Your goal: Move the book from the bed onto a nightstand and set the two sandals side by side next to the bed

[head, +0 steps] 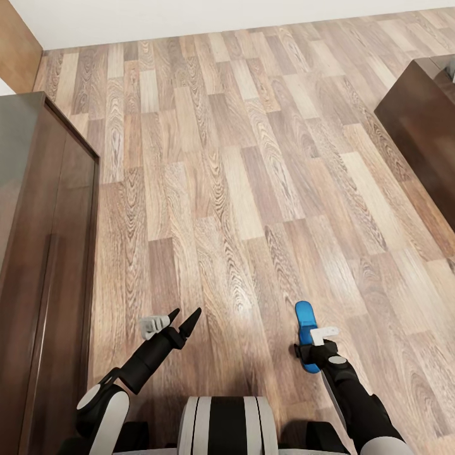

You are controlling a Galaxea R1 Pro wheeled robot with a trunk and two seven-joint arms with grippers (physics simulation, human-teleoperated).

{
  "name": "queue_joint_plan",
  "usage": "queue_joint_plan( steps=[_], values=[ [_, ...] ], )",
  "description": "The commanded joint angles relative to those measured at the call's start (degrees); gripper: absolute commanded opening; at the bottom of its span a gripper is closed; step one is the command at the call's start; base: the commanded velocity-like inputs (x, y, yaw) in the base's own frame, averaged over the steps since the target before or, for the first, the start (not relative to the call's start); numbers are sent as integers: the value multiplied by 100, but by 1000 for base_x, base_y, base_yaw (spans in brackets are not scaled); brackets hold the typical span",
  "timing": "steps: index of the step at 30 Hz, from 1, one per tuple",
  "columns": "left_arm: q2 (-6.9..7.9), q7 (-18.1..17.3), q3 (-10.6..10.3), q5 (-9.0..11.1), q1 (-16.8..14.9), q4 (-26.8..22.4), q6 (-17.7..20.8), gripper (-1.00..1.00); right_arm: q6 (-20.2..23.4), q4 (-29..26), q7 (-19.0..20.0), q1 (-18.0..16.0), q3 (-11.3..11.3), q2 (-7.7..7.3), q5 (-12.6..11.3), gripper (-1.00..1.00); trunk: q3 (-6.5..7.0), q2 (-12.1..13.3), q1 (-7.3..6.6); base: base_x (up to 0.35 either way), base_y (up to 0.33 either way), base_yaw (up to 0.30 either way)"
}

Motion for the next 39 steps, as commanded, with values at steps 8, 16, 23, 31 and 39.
queue_joint_plan(
  steps=[8, 16, 23, 31, 39],
  values=[
    [-3, -11, 10, 60, -2, -10, 55, 100, 31, -10, 40, -1, -11, 2, 60, 100, -3, -1, -1, 0, 0, 0],
    [-3, -11, 10, 61, -2, -10, 55, 100, 36, -12, 41, -1, -11, 2, 54, -100, -3, -1, -1, 0, 0, 0],
    [-3, -18, 10, 59, -2, -10, 55, 100, 45, -18, 41, -1, -18, 2, 51, -100, -3, -1, -1, 0, 0, 0],
    [0, -19, 24, 61, -2, -26, 55, 100, 47, -18, 41, -1, -16, 2, 51, -100, -3, -1, -1, 0, 0, 0],
    [6, -11, 28, 61, -2, -28, 62, 100, 46, -18, 39, -1, -12, 2, 51, -100, 19, 0, -3, 0, 0, 0]
  ],
)
